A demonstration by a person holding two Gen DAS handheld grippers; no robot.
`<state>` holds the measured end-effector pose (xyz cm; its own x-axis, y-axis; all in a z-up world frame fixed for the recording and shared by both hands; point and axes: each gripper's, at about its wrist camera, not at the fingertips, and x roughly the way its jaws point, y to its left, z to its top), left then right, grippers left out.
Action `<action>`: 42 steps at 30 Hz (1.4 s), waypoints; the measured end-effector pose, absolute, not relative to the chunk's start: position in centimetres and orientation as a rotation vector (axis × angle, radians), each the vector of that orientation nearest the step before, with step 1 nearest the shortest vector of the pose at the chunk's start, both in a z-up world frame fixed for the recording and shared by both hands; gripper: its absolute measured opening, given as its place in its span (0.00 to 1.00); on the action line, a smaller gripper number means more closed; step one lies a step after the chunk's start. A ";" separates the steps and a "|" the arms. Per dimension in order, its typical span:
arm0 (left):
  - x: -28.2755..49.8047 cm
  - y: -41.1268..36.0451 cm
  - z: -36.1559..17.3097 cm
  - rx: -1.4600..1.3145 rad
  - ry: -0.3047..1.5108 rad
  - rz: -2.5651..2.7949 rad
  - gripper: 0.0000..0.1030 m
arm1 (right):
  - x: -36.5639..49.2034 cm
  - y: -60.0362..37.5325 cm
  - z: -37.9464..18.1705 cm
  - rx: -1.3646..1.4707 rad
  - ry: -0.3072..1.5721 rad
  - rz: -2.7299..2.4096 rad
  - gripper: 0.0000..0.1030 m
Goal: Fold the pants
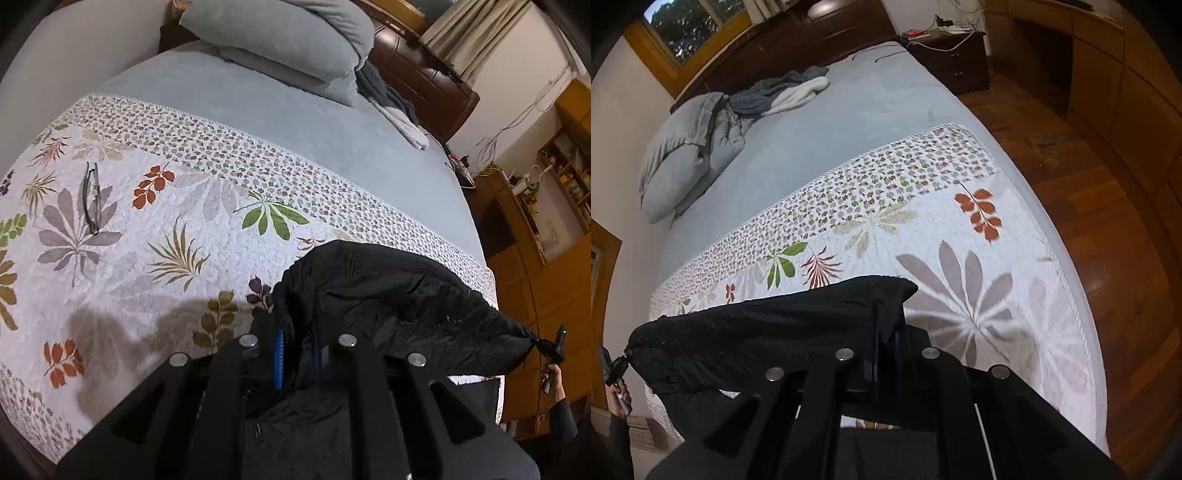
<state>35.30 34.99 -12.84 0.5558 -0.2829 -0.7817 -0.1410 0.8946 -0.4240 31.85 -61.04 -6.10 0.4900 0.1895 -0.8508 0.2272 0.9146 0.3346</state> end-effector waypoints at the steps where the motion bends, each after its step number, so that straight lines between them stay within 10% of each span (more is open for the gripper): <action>1: 34.7 35.0 -12.6 -0.474 0.987 -0.088 0.09 | 31.0 -61.0 -6.0 0.440 1.064 -0.026 0.06; 42: 15.8 37.2 -18.3 -0.578 0.986 -0.046 0.12 | 10.4 -56.9 -4.1 0.329 0.871 -0.129 0.07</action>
<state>15.84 37.22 -18.32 0.5633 -0.2916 -0.7731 -0.2187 0.8497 -0.4799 10.37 -56.94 -4.12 0.6401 0.0222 -0.7680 0.2437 0.9421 0.2304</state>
